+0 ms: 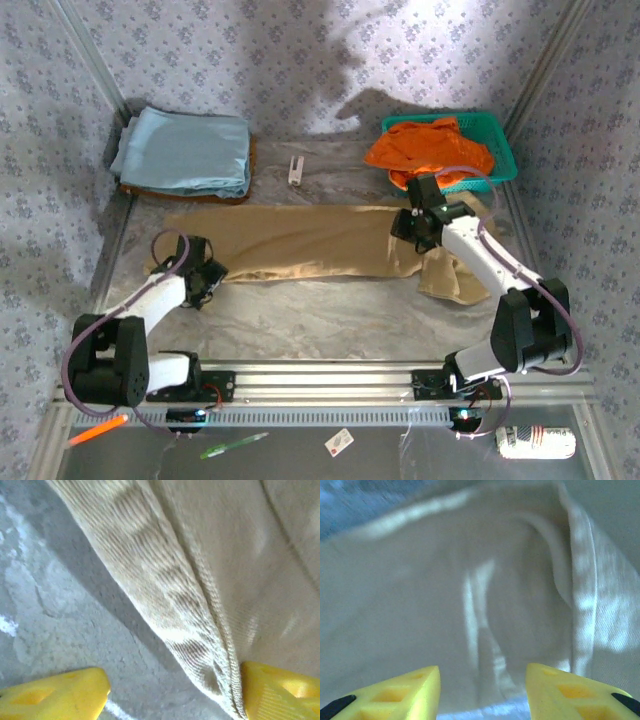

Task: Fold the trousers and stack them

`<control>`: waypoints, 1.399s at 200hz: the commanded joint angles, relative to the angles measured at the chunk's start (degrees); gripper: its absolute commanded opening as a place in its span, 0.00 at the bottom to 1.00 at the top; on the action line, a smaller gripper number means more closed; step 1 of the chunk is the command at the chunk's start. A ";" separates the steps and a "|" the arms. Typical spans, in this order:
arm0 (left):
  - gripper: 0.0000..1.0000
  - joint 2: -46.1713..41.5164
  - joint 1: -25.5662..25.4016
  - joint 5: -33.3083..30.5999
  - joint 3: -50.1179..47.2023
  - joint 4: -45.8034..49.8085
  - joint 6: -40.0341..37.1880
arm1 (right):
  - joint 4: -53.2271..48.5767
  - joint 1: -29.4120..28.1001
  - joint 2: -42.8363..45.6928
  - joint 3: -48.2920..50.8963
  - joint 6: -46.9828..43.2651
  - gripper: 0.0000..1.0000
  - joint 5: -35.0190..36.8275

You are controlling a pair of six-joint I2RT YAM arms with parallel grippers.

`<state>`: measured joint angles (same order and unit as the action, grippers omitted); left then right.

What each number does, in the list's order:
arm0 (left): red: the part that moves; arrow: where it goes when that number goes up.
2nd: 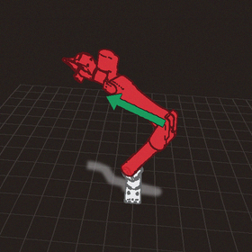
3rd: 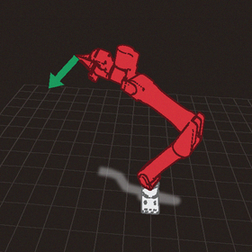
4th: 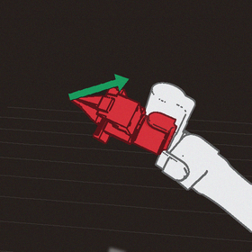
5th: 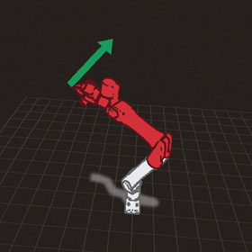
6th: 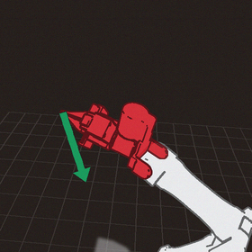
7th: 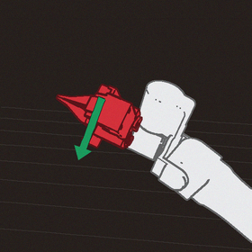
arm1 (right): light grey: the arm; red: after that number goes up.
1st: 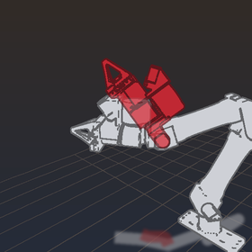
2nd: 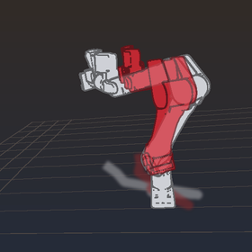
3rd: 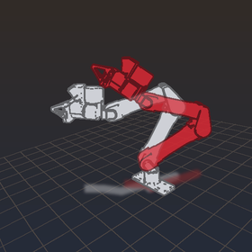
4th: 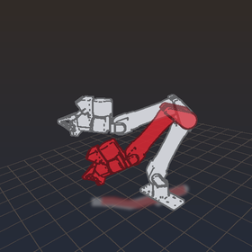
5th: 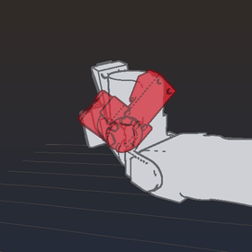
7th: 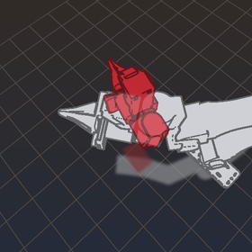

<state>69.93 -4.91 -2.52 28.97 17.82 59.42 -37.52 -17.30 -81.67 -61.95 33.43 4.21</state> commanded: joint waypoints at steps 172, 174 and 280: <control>0.66 -16.67 0.50 -4.17 8.98 9.72 -6.11 | -6.60 2.18 14.47 13.85 3.60 0.47 3.79; 0.67 -16.21 -0.72 -4.49 9.17 9.19 -6.01 | -6.54 2.18 14.27 13.74 3.53 0.47 3.79; 0.65 10.30 -14.71 -2.73 2.30 -15.96 3.26 | -6.49 4.24 9.72 9.83 3.06 0.50 4.01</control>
<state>81.49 -22.15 -4.36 36.38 6.11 58.72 -42.44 -13.93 -72.99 -50.57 36.60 7.31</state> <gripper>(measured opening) 0.648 0.492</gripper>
